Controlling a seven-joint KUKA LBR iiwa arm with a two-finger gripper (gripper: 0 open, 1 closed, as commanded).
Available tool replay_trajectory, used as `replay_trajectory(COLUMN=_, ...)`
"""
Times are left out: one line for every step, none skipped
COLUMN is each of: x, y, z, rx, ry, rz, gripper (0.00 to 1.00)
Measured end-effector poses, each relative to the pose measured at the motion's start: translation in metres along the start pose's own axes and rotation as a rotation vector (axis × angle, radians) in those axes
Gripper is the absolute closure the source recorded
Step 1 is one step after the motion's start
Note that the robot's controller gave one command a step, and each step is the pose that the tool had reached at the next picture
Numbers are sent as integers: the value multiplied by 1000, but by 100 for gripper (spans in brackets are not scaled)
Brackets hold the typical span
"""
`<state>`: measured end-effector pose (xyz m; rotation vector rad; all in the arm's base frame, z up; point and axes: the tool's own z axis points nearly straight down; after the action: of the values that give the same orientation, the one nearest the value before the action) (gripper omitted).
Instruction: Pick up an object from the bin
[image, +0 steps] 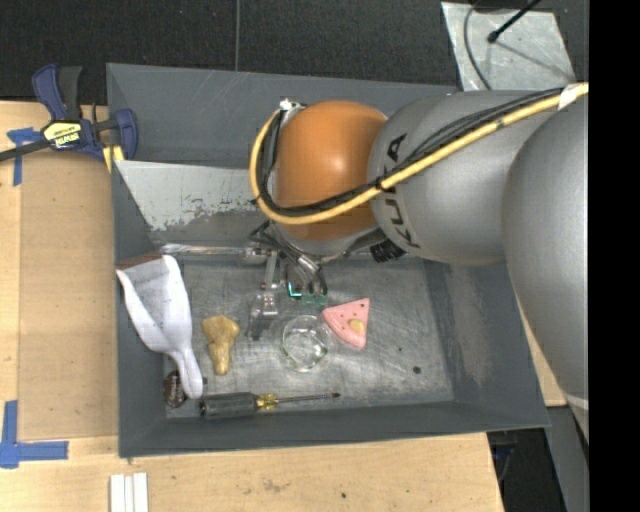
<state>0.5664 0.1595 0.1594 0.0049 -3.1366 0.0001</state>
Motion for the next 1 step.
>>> replay_trajectory(x=-2, y=0, z=-4, rx=-1, ry=-8, rz=2, gripper=0)
